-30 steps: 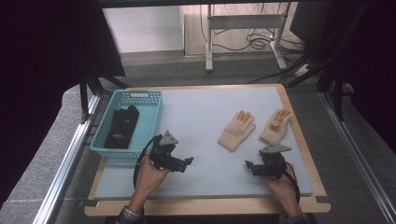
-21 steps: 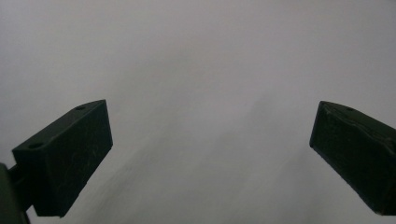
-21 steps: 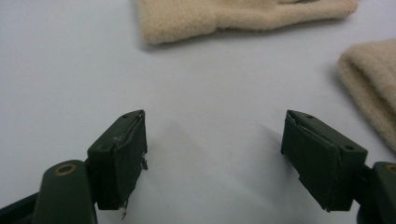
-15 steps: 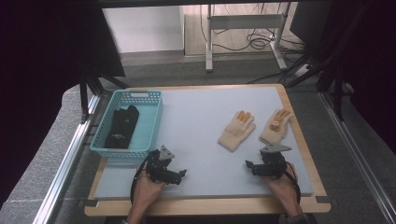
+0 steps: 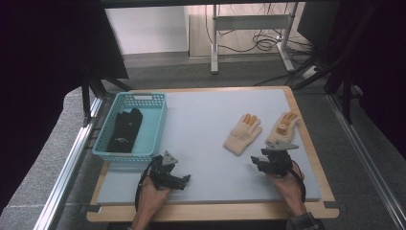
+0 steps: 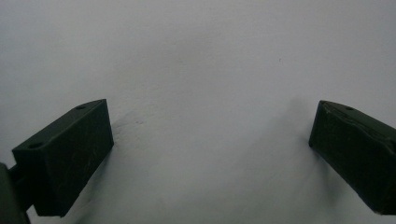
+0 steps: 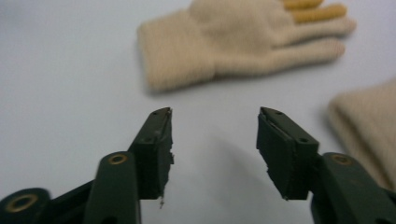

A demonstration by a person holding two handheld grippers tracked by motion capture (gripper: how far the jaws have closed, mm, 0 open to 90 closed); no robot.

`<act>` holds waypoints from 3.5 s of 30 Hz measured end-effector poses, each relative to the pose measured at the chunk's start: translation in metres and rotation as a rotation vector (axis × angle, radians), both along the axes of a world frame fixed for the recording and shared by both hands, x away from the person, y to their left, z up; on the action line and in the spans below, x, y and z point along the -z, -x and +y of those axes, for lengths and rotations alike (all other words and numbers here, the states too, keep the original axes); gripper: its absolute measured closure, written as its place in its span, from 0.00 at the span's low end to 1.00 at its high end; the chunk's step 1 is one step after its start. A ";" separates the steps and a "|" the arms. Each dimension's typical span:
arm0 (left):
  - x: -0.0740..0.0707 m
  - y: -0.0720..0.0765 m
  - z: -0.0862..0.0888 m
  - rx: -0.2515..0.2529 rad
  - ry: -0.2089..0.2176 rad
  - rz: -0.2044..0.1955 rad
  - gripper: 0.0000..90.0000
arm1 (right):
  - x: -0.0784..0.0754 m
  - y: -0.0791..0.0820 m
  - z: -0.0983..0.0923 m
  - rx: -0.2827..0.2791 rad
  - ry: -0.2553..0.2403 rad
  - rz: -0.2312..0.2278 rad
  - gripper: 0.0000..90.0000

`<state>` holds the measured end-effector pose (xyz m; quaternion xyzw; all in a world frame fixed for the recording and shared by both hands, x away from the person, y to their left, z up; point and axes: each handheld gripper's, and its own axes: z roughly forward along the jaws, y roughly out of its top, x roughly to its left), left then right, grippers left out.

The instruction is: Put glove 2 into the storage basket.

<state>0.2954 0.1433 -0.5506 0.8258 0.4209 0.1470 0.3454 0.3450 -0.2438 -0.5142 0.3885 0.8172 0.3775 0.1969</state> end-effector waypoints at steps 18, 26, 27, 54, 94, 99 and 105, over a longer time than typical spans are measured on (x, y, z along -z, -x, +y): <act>0.000 0.000 0.000 -0.001 -0.001 -0.004 0.00 | -0.012 -0.100 0.053 0.135 -0.022 0.092 0.29; 0.000 0.001 0.000 -0.001 -0.004 -0.004 0.00 | 0.011 -0.112 0.076 0.146 0.052 0.069 0.42; 0.000 0.000 0.000 0.004 -0.010 -0.003 0.00 | 0.011 -0.110 0.077 0.139 0.052 0.066 0.47; 0.000 0.000 0.000 0.004 -0.011 -0.005 0.00 | -0.033 -0.023 0.110 -0.269 0.007 0.062 0.53; 0.000 0.001 0.000 -0.001 -0.004 -0.004 0.00 | -0.036 -0.091 -0.073 0.203 0.025 0.020 0.67; 0.000 0.001 0.000 0.001 -0.006 -0.004 0.00 | -0.028 -0.103 -0.086 0.247 0.024 0.022 0.46; 0.000 0.001 0.000 0.001 -0.006 -0.004 0.00 | -0.009 -0.116 -0.082 0.243 0.054 0.029 0.39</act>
